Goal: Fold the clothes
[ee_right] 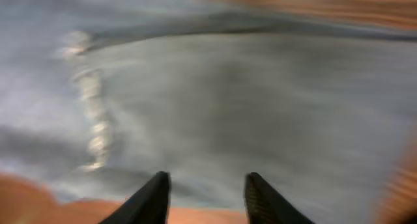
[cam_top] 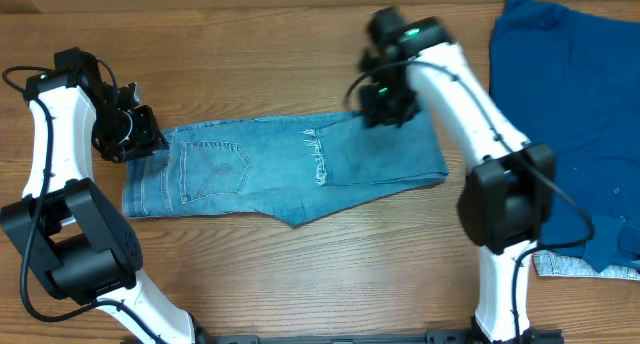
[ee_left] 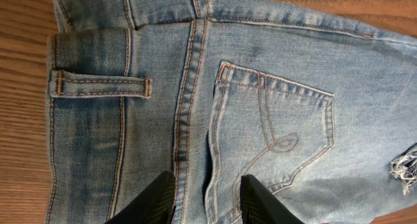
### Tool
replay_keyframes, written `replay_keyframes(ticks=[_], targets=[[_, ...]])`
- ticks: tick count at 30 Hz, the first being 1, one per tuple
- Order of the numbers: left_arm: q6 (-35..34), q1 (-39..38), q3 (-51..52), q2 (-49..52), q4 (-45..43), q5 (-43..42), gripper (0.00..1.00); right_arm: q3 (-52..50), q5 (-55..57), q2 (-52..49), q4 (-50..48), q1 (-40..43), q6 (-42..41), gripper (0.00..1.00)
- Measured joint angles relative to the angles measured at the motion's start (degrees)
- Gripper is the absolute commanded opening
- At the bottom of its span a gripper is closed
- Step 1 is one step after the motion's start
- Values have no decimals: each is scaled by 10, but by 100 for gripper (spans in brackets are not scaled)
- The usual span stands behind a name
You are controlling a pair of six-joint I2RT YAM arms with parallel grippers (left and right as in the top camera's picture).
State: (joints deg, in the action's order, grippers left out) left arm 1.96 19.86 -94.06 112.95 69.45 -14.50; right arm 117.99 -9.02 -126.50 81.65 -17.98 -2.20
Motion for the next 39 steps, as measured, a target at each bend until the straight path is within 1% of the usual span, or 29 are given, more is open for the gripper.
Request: replay_keyframes(ticks=[3, 6, 8, 13, 17, 22, 23, 25, 28, 31, 34, 35, 36, 38, 39], targets=[[0, 0, 0, 0, 0, 0, 37, 0, 20, 0, 0, 85, -6, 36], [0, 0, 0, 0, 0, 0, 37, -7, 26, 0, -7, 123, -8, 36], [0, 0, 0, 0, 0, 0, 37, -23, 27, 0, -18, 130, -8, 36], [0, 0, 0, 0, 0, 0, 37, -114, 25, 3, -74, 127, -8, 36], [0, 0, 0, 0, 0, 0, 37, -190, -24, 3, -123, 126, -8, 36], [0, 0, 0, 0, -2, 0, 37, -213, -53, 3, -135, 126, -8, 37], [0, 0, 0, 0, -2, 0, 37, -213, -55, 3, -136, 126, -8, 39], [0, 0, 0, 0, -2, 0, 38, -213, -55, 3, -137, 126, -7, 51], [0, 0, 0, 0, -2, 0, 38, -212, -53, 3, -130, 127, -7, 62], [0, 0, 0, 0, -2, 0, 38, -189, -31, 3, -93, 129, -5, 69], [0, 0, 0, 0, -2, 0, 38, -145, -7, 3, -61, 136, -6, 76], [0, 0, 0, 0, -2, 0, 38, -128, -3, 3, -55, 139, -6, 75], [0, 0, 0, 0, -2, 0, 38, -105, 2, 3, -49, 143, -5, 66], [0, 0, 0, 0, -2, 0, 38, -71, 0, 3, -32, 146, 5, 32], [0, 0, 0, 0, -2, 0, 38, -59, -12, 4, -26, 148, 20, 21]])
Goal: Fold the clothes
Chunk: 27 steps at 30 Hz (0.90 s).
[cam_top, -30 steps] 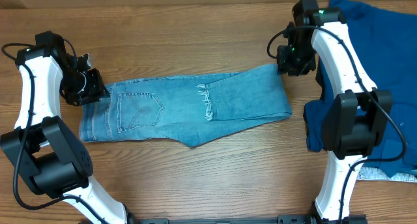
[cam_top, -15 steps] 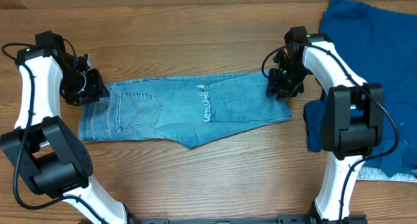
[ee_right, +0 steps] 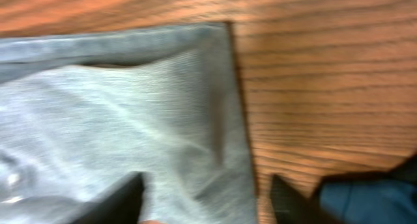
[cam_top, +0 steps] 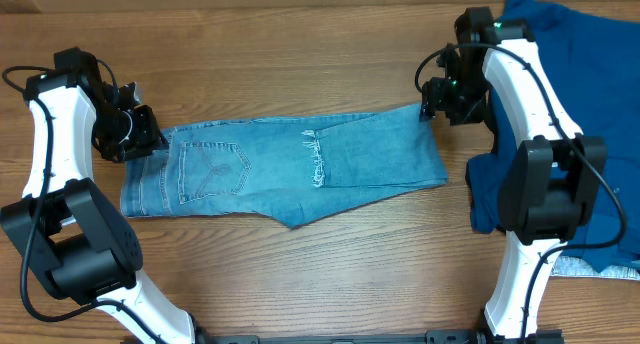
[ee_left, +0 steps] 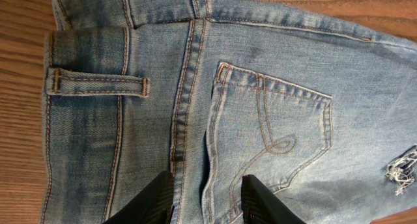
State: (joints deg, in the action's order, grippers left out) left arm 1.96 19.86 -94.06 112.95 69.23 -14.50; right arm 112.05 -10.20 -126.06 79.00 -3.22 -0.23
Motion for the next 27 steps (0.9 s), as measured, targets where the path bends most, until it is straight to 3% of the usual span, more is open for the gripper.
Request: replay_keyframes(ticks=[1, 5, 11, 14, 17, 20, 22, 27], targets=[[0, 0, 0, 0, 0, 0, 38, 5, -15, 1, 3, 0, 8, 7], [0, 0, 0, 0, 0, 0, 38, 6, -45, 2, 5, 0, 23, 7], [0, 0, 0, 0, 4, 0, 38, -60, -60, 4, -96, -2, 29, 13], [0, 0, 0, 0, 4, 0, 38, -129, -64, 4, -151, -3, 29, 25], [0, 0, 0, 0, 5, 0, 38, -189, -73, 4, -203, -6, 30, 30], [0, 0, 0, 0, 7, 0, 39, -192, -78, 8, -205, -6, 30, 32], [0, 0, 0, 0, 7, 0, 44, -188, -78, 8, -193, -6, 30, 33], [2, 0, 0, 0, 11, 7, 52, -109, -75, 9, -86, -6, 30, 39]])
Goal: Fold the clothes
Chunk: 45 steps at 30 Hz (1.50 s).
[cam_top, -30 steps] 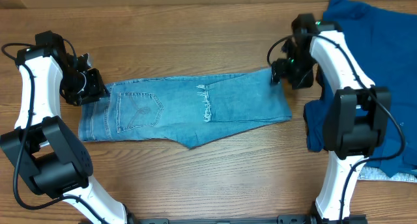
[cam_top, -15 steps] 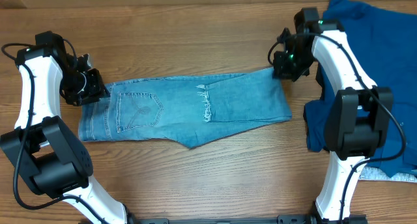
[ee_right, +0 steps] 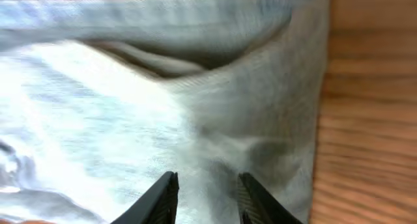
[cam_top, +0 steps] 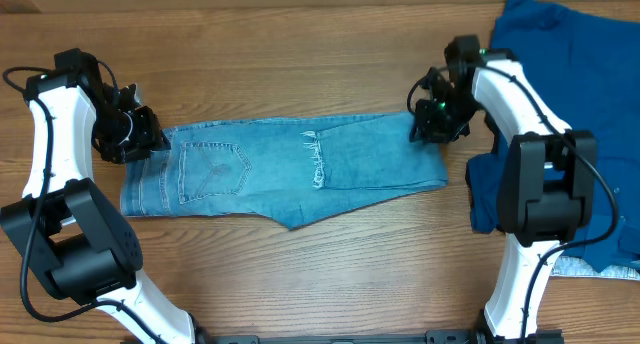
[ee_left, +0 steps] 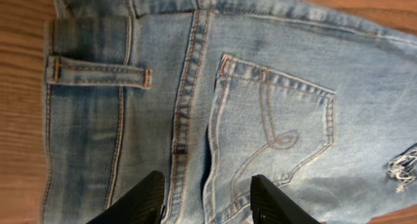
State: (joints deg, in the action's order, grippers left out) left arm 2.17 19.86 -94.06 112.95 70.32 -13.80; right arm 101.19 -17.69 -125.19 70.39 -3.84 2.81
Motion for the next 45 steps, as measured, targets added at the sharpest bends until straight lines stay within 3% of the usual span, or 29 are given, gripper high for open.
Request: replay_keyframes(ticks=[6, 15, 17, 19, 25, 30, 36, 45], targets=[[5, 0, 0, 0, 4, 36, 57, 179, 2, 23, 111, 0, 19, 46], [-2, 21, 0, 0, 4, 81, 59, 165, 5, 36, 127, -35, 37, 58], [-3, 27, 0, 0, 4, 83, 59, 152, 6, 36, 124, -63, 48, 72], [-3, 31, 0, 0, 4, 84, 59, 133, 14, 36, 110, -91, 57, 100], [-5, 31, 0, 0, 2, 85, 59, 43, -1, 36, 27, -175, 49, 100], [-5, 31, 0, 0, 1, 84, 59, 14, -43, 36, -20, -189, 12, 100], [-5, 31, 0, 0, -1, 78, 59, 13, 138, 36, -27, -251, -37, 100], [-5, 31, 0, 0, 0, 76, 59, 13, 213, 5, -56, -322, -106, 93]])
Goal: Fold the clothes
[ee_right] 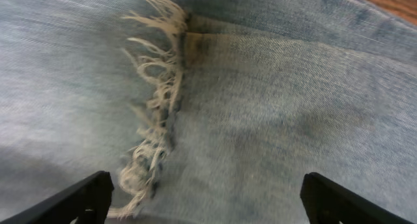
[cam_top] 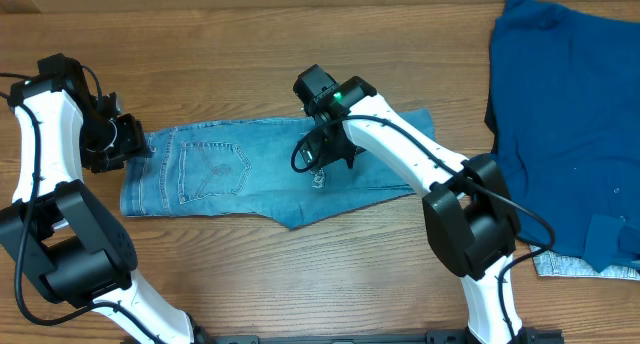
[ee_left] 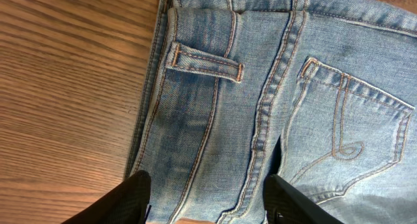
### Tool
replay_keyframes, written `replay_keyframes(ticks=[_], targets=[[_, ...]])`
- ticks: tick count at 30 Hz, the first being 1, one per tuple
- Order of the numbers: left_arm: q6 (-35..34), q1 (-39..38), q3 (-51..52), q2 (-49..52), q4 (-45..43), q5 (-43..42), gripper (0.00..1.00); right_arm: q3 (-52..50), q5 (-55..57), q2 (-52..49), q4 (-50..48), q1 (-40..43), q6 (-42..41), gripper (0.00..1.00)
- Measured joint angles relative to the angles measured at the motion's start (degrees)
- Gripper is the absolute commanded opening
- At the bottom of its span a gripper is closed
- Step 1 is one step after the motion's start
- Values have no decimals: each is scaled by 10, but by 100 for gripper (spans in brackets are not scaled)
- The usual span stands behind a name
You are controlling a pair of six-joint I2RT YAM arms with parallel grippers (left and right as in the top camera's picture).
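Light blue jeans (cam_top: 270,169) lie flat across the middle of the wooden table, waistband to the left, a frayed white edge (ee_right: 153,142) near their middle. My left gripper (cam_top: 125,139) hovers open at the waistband end, its fingers (ee_left: 133,198) straddling the belt loop (ee_left: 205,61) and seam. Open wide, my right gripper (cam_top: 325,149) hangs over the frayed edge in the jeans' middle, with one fingertip (ee_right: 85,198) showing at each side and only denim between them.
A dark blue garment (cam_top: 560,114) is spread at the right of the table, with a grey cloth (cam_top: 575,264) peeking out under its lower edge. Bare wood (cam_top: 220,54) lies behind and in front of the jeans.
My right gripper has gone from the jeans' right end to their middle, over the frayed edge, and now stands wider open. My left gripper has shifted a little left and opened wider.
At first my right gripper was over the jeans' right half, open. It then stood at the far right corner of the leg, then low on that end. Now it is above the frayed middle. My left gripper stayed at the waistband throughout; the jeans lie flat as before.
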State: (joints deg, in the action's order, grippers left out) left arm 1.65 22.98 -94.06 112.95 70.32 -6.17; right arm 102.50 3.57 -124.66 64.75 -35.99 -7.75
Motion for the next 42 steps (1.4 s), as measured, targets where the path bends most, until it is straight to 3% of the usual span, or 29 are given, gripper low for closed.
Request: replay_keyframes(ticks=[14, 21, 26, 30, 39, 41, 42], targets=[[0, 0, 0, 0, 0, -7, 59, -2, 0, -42, -28, -10, -41, 91], [0, 0, 0, 0, 0, -7, 60, -2, -2, -42, -34, -13, -53, 74], [0, 0, 0, 0, 0, -7, 59, -7, -2, -44, -35, -13, -72, 71], [0, 0, 0, 0, 0, -7, 59, -7, 4, -55, -30, -13, -81, 47], [0, 0, 0, 0, 0, -12, 60, -5, 15, -55, -15, -11, -82, 37], [0, 0, 0, 0, 0, -13, 60, 3, 18, -55, 1, -12, -80, 22], [0, 0, 0, 0, 0, -13, 60, 8, 19, -55, 9, -12, -79, 7]])
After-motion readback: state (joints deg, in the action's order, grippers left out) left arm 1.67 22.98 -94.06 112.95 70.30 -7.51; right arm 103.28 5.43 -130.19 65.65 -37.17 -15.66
